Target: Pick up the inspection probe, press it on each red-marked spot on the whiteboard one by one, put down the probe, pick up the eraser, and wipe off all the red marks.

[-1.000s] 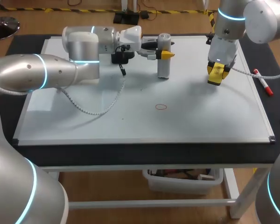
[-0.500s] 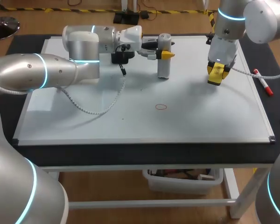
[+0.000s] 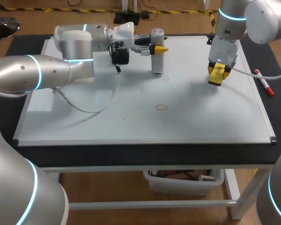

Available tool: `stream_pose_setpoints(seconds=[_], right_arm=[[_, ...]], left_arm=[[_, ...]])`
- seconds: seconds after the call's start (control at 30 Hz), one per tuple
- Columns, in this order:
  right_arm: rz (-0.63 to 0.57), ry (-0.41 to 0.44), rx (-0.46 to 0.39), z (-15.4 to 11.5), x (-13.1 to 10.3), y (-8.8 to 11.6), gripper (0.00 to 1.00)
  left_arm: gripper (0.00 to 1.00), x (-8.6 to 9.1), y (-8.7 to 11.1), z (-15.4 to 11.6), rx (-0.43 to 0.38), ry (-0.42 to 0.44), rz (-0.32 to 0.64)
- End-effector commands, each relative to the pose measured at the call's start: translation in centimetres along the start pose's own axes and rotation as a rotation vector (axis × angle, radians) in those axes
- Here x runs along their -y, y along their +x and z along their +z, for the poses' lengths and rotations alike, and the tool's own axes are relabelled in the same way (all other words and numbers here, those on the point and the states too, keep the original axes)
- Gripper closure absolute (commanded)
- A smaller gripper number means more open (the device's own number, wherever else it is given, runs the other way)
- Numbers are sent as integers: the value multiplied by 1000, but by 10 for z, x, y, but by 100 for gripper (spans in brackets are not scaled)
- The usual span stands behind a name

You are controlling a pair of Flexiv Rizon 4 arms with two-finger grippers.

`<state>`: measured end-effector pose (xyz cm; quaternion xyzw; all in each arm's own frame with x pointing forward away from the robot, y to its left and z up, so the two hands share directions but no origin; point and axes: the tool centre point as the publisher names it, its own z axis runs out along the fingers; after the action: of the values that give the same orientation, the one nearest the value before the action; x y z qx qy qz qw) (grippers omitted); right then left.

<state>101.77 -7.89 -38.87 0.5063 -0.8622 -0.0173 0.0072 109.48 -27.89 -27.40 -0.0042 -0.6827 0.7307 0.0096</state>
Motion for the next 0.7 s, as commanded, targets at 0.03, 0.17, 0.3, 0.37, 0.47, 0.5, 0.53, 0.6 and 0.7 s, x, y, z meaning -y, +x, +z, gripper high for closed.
stream_pose_setpoints(seconds=[0.03, 0.17, 0.3, 0.37, 0.47, 0.5, 0.53, 0.6, 0.7], right_arm=[[-3, 1, -3, -1, 1, 0, 100], [-3, 1, -3, -1, 1, 0, 100], [-3, 1, -3, -1, 1, 0, 100], [-3, 1, -3, -1, 1, 0, 100], [-3, 1, -3, -1, 1, 0, 100], [-3, 1, -3, -1, 1, 0, 100], [-3, 1, -3, -1, 1, 0, 100], [-3, 1, -3, -1, 1, 0, 100], [-3, 1, -3, -1, 1, 0, 100]], left_arm=[[100, 22, 27, -35, 117, -12, 11], [100, 28, 35, -58, 180, -19, 28], [100, 33, 41, -81, 234, -31, 37], [100, 36, 44, -91, 258, -43, 42], [100, 40, 48, -107, 286, -59, 42], [100, 41, 50, -111, 294, -63, 39], [100, 41, 51, -116, 302, -72, 38], [100, 41, 54, -124, 315, -79, 35], [100, 40, 57, -137, 345, -93, 28]])
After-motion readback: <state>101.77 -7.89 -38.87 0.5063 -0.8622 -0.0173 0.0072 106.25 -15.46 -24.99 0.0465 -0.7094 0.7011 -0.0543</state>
